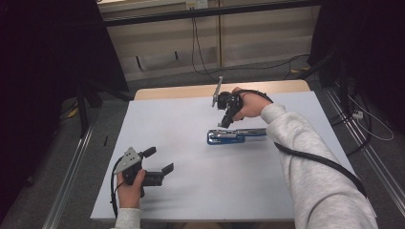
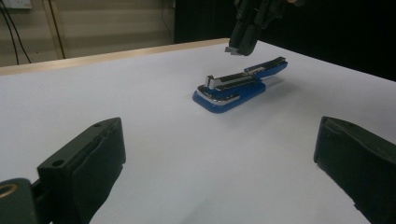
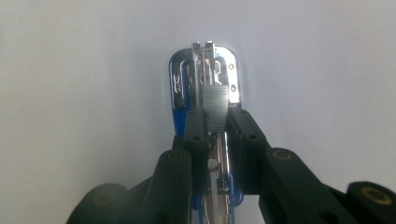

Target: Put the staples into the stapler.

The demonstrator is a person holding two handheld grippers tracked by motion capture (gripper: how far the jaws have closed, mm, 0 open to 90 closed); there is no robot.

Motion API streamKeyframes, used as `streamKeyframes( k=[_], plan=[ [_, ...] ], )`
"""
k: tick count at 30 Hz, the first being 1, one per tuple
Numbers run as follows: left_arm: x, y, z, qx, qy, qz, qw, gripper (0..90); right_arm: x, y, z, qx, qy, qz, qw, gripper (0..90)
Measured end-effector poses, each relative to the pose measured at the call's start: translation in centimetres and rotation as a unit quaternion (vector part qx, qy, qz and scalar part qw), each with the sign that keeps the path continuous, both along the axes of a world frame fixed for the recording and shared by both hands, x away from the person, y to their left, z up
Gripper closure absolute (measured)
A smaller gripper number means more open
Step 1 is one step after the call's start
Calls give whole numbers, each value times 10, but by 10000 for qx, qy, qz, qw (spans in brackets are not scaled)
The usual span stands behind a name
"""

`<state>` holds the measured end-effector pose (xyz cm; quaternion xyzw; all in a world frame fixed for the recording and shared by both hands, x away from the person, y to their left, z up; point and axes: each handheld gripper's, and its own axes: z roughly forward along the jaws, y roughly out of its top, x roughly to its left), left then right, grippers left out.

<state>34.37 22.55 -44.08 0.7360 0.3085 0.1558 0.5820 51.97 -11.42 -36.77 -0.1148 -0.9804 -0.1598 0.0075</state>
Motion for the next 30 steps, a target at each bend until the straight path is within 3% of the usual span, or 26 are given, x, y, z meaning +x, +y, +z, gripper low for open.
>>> streamKeyframes(
  k=[30],
  plan=[
    [-1, 0, 0, 37, 25, 55, 10000, 22, 4, 17, -4, 203, -35, 111, 9997, 782]
  ],
)
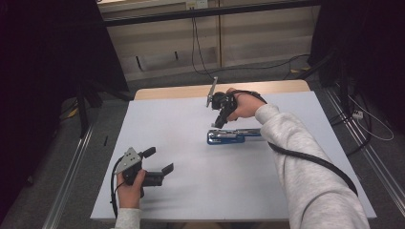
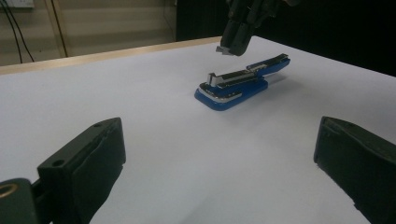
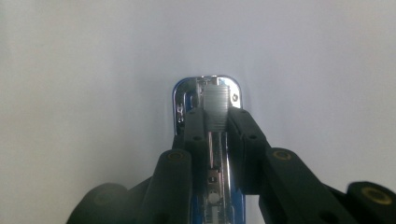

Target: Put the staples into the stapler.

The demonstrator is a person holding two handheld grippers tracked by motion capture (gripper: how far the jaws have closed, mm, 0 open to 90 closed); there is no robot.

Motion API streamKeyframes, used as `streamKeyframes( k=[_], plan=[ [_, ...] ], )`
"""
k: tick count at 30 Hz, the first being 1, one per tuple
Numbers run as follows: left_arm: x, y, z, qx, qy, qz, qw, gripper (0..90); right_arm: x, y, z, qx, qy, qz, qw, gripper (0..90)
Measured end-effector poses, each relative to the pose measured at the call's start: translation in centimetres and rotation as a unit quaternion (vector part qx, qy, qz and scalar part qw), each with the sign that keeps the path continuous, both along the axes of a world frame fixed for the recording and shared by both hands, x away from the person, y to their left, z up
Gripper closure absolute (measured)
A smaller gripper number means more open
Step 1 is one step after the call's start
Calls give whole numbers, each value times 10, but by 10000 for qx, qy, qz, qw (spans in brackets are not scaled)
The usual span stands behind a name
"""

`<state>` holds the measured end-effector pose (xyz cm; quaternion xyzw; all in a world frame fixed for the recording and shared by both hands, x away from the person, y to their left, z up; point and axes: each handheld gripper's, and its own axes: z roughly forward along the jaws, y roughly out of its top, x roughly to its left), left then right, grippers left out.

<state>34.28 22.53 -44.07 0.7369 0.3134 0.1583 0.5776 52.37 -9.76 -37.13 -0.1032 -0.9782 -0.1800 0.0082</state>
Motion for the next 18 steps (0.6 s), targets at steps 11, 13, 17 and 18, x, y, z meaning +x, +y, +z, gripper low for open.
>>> streamKeyframes(
  k=[11, 13, 17, 18],
  plan=[
    [0, -1, 0, 0, 16, 12, 10000, 22, 0, 5, -2, 1, 41, -2, 10000, 782],
    [0, 0, 0, 31, 18, 4, 10000, 22, 1, 7, -4, 50, 8, 74, 10000, 782],
    [0, -1, 0, -12, 12, 14, 10000, 22, 1, 9, -5, 69, -8, 110, 9999, 782],
    [0, 0, 0, 7, 14, 2, 10000, 22, 1, 10, -5, 84, 10, 113, 9999, 782]
  ],
)
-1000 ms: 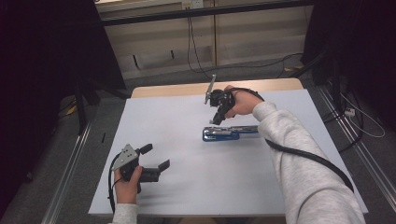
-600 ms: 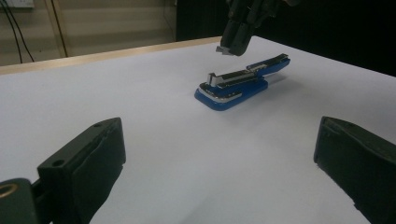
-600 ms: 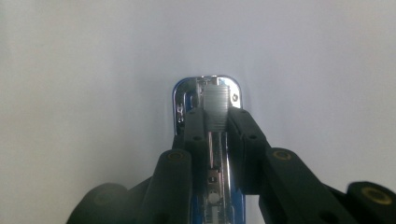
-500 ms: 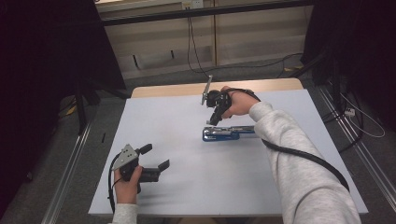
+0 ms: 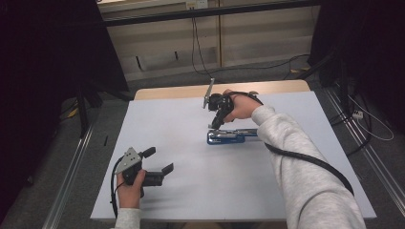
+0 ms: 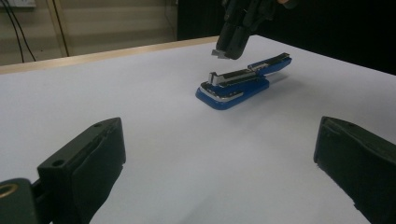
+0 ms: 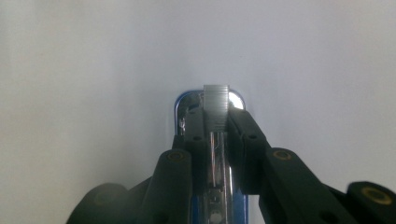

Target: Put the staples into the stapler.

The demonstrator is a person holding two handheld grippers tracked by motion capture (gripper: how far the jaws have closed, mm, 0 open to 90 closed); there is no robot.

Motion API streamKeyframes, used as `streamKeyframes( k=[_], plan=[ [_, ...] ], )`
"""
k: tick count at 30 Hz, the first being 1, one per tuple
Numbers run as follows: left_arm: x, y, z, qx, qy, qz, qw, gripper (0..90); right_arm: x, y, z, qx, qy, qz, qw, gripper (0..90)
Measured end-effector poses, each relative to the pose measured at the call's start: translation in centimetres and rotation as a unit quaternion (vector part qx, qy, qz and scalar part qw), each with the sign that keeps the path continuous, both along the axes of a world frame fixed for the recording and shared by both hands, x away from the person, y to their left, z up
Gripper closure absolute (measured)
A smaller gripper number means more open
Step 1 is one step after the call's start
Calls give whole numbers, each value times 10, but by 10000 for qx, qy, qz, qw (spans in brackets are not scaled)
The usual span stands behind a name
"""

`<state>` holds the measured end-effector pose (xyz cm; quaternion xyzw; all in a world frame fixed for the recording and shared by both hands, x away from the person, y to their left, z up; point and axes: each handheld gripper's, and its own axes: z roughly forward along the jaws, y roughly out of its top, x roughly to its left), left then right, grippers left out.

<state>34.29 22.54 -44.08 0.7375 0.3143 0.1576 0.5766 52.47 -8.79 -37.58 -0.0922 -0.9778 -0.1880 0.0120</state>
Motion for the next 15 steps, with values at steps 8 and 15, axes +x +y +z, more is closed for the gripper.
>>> streamKeyframes(
  k=[8, 15],
  plan=[
    [0, 0, 0, -8, 33, -5, 10000, 22, 0, 1, -2, -29, -4, -32, 10000, 782],
    [0, 0, 0, -1, -18, 3, 10000, 22, -1, 0, -10, -28, 53, -72, 10000, 782]
  ],
)
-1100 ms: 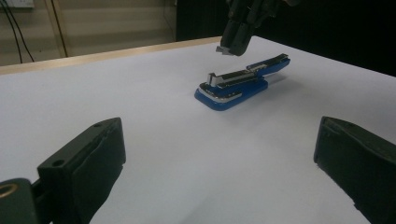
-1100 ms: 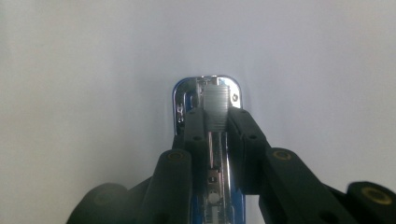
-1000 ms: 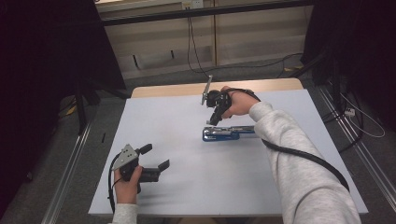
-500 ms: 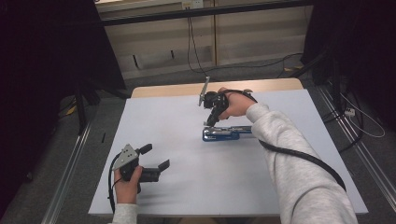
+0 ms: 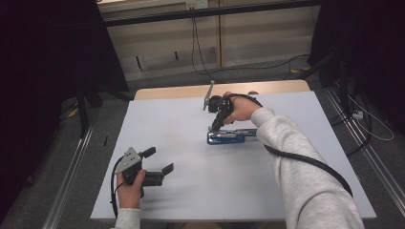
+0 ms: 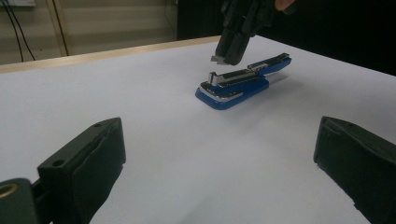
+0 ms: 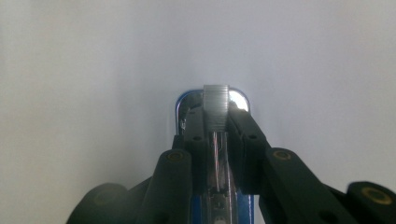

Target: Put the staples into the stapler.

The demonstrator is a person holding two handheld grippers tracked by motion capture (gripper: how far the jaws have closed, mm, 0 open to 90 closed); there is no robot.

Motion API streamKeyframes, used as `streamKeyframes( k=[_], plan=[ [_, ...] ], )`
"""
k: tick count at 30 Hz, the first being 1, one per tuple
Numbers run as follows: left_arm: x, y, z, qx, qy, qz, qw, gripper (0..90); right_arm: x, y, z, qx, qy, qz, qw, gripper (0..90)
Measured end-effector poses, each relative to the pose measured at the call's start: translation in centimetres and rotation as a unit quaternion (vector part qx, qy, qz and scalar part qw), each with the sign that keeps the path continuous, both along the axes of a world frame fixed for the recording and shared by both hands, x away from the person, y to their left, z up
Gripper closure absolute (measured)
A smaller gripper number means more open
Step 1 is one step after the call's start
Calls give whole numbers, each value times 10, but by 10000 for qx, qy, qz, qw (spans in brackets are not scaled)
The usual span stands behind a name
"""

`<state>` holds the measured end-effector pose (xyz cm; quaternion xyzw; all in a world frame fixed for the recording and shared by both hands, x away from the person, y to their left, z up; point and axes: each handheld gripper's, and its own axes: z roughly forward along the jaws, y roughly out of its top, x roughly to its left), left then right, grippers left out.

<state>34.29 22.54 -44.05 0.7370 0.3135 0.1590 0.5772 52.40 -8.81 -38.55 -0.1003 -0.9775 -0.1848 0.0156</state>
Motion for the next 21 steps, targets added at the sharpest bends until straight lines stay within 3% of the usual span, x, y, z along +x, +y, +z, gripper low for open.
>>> streamKeyframes(
  k=[21],
  plan=[
    [0, 1, 0, 17, -3, -6, 10000, 22, 0, -1, -10, -55, 37, 34, 10000, 782]
  ],
)
